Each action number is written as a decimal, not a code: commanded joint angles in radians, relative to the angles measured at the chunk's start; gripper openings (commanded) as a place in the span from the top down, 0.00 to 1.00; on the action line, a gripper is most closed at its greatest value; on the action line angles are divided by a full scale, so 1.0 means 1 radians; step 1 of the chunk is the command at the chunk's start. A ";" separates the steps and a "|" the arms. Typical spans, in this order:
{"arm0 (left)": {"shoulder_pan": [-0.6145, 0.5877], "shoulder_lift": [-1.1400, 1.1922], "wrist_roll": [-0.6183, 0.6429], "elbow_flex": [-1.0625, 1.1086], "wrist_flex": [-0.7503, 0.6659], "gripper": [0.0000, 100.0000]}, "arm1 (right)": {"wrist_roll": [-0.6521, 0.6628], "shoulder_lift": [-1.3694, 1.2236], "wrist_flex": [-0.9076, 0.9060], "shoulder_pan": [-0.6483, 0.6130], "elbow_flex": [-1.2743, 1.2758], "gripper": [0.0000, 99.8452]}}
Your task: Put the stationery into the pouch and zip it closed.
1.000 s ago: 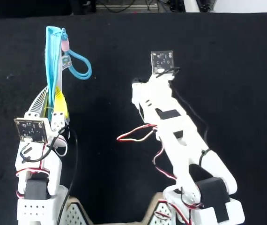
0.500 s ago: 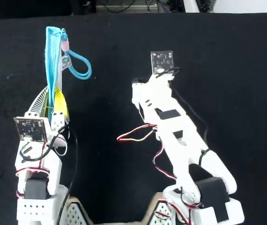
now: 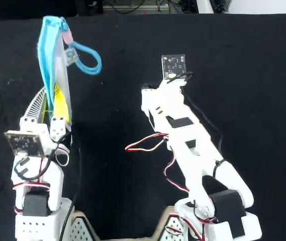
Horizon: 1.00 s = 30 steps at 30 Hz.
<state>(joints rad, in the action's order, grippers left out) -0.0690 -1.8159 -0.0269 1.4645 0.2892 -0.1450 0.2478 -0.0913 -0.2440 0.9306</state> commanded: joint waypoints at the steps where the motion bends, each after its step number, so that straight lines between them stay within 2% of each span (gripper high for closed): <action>1: 0.013 -0.005 -0.003 -0.067 -0.031 0.97 | 0.002 0.004 0.025 -0.011 -0.039 0.99; 7: 0.007 -0.005 -0.009 0.028 -0.031 0.97 | 0.002 0.004 0.025 -0.011 -0.039 0.99; 19: -0.047 0.028 -0.009 -0.070 -0.031 0.97 | 0.002 0.004 0.025 -0.011 -0.039 0.99; 30: -0.047 0.499 -0.009 -0.314 -0.023 0.97 | 0.002 0.004 0.025 -0.011 -0.038 0.99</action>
<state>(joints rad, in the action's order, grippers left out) -0.1089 -1.4277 -0.0253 1.2866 0.2877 -0.1450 0.2478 -0.0913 -0.2440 0.9306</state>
